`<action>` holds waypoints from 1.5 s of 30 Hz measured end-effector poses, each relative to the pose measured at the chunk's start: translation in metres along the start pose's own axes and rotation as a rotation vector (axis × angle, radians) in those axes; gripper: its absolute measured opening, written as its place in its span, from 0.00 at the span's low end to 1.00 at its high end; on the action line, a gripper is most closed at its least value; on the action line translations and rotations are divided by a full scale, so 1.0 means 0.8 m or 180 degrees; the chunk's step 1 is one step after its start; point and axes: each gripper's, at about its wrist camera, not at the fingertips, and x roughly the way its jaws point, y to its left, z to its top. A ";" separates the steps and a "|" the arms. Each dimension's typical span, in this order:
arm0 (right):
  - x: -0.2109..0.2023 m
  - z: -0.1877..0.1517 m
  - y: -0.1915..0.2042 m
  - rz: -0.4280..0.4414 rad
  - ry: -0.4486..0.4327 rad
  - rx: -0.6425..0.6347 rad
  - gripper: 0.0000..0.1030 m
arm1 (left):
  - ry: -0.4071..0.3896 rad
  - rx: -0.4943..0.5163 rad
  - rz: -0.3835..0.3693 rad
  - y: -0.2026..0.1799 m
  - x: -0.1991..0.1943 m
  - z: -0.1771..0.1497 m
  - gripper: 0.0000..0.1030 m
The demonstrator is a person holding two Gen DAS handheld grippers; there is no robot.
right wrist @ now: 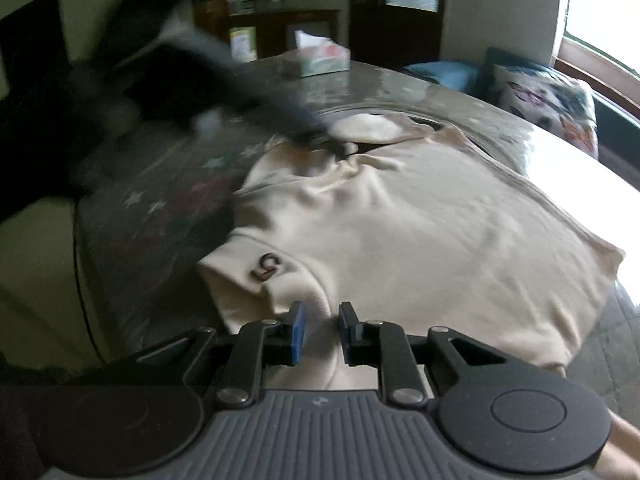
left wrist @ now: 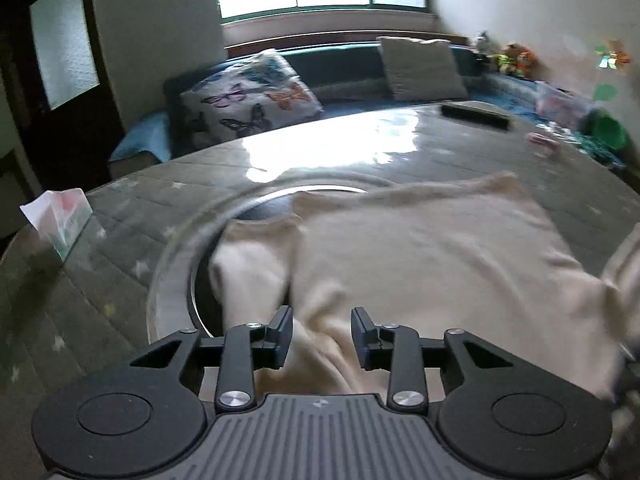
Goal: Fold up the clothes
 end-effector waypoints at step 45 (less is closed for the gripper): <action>-0.017 0.028 0.010 0.0023 -0.0126 -0.0203 0.32 | -0.0216 -0.1515 0.0727 0.238 -0.001 -0.025 0.05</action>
